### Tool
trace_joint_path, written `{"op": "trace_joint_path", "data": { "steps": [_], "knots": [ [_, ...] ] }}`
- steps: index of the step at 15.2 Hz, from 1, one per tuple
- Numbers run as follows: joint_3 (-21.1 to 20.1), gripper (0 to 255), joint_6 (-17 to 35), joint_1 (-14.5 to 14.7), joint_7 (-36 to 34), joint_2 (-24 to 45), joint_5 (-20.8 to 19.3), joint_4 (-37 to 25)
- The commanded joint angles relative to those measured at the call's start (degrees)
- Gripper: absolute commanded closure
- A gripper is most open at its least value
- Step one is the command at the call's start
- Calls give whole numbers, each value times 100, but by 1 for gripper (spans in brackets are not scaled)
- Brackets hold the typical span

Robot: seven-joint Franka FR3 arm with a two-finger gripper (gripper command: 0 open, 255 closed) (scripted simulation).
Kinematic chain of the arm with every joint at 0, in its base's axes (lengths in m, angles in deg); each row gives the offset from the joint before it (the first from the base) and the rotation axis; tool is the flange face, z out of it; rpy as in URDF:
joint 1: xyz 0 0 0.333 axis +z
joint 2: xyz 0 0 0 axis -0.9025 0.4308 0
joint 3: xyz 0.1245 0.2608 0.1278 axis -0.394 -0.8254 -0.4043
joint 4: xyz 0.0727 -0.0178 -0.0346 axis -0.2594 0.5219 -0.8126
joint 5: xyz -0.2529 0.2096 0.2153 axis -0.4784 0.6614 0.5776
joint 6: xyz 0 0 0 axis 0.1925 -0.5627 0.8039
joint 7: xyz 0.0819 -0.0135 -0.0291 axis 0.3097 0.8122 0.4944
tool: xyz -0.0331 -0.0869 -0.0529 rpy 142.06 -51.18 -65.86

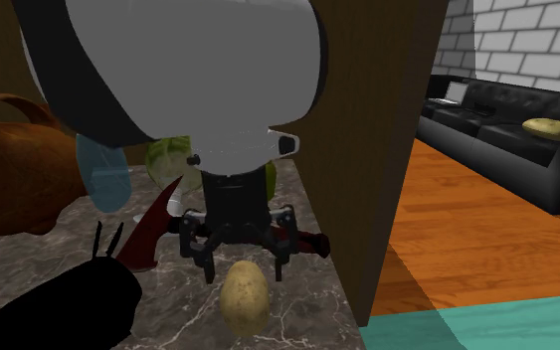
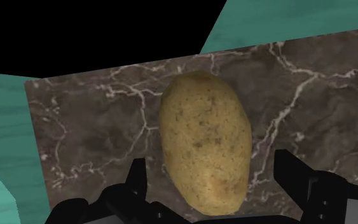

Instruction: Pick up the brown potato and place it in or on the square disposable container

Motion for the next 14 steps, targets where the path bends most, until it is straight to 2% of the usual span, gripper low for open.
{"op": "trace_joint_path", "data": {
  "steps": [1, 3, 11, 12, 14],
  "knots": [
    [-7, 0, 159, 3, -18, 82, -16, 79],
    [-14, 0, 369, 7, -37, 183, -39, 191],
    [-14, 0, 368, 7, -37, 182, -39, 191],
    [-14, 255, 368, 7, -37, 182, -39, 191],
    [-14, 255, 367, 7, -36, 182, -39, 191]
  ]
}}
